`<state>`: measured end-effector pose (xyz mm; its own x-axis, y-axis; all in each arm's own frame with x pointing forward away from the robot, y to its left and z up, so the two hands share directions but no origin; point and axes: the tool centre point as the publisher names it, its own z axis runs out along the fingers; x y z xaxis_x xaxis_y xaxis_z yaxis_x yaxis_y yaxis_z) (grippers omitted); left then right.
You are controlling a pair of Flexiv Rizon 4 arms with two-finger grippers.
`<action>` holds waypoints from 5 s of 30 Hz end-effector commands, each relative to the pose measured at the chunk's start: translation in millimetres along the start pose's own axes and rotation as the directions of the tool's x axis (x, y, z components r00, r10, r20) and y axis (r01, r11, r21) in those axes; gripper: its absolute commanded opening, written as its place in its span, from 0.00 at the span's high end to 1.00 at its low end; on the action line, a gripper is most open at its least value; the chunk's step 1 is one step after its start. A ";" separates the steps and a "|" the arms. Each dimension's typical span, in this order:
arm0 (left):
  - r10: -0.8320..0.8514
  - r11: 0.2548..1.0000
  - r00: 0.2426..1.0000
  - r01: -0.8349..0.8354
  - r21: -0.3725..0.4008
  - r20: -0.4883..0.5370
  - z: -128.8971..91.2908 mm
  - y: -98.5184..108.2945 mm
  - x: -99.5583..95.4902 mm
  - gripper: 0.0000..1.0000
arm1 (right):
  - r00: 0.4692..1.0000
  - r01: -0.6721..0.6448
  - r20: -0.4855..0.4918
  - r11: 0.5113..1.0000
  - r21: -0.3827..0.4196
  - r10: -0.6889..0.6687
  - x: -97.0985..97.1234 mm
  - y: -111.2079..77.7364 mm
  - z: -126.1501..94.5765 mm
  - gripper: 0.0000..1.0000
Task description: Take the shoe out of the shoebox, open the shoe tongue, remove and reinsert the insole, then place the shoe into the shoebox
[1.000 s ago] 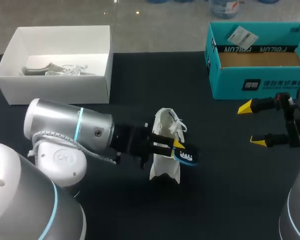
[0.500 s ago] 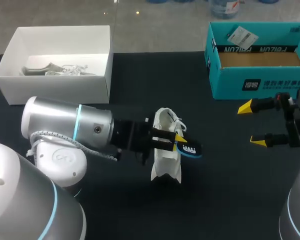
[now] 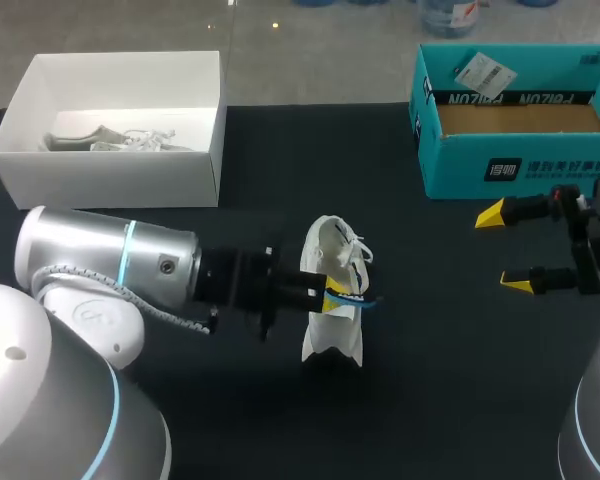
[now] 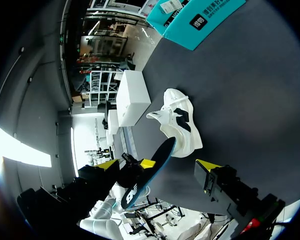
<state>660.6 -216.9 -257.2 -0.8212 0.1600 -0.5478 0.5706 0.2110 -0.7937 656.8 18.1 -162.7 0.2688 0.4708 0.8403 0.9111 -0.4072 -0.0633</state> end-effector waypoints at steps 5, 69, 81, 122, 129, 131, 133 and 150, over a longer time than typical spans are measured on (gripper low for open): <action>-0.022 1.000 1.000 0.021 -0.015 -0.016 1.0 18.6 11.2 1.00 | 1.000 -0.002 0.001 1.000 -0.014 0.002 -1.9 -9.1 -5.3 0.00; -0.085 0.993 0.995 0.089 -0.082 0.051 19.6 98.8 -2.9 1.00 | 1.000 -0.002 0.001 1.000 -0.014 0.002 -1.9 -9.1 -5.3 0.00; -0.073 0.989 0.996 0.079 -0.122 0.058 19.7 113.4 -12.9 1.00 | 1.000 -0.002 0.001 1.000 -0.014 0.002 -1.9 -9.1 -5.3 0.00; 0.015 0.988 1.000 -0.013 -0.152 0.011 30.6 117.0 -12.4 1.00 | 1.000 -0.002 0.001 1.000 -0.014 0.002 -1.9 -9.1 -5.3 0.00; -0.004 0.984 1.000 0.007 -0.177 0.017 29.0 122.0 -8.2 0.93 | 1.000 -0.002 0.001 1.000 -0.014 0.002 -1.9 -9.1 -5.3 0.00; -0.002 0.986 1.000 0.005 -0.166 0.023 24.6 115.7 -8.2 0.70 | 1.000 -0.002 0.001 1.000 -0.014 0.002 -1.9 -9.1 -5.3 0.00; 0.010 0.988 0.999 -0.006 -0.152 0.031 19.8 107.5 -9.4 0.68 | 1.000 -0.002 0.001 1.000 -0.014 0.002 -1.9 -9.1 -5.3 0.00; 0.043 0.990 0.999 -0.046 -0.134 -0.027 26.7 97.9 2.9 1.00 | 1.000 -0.002 0.001 1.000 -0.014 0.002 -1.9 -9.1 -5.3 0.00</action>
<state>707.9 -212.3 -335.9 -0.7996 0.1930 -0.5687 0.5991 0.3214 -0.7333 656.8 18.1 -162.7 0.2689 0.4709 0.8402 0.9112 -0.4071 -0.0634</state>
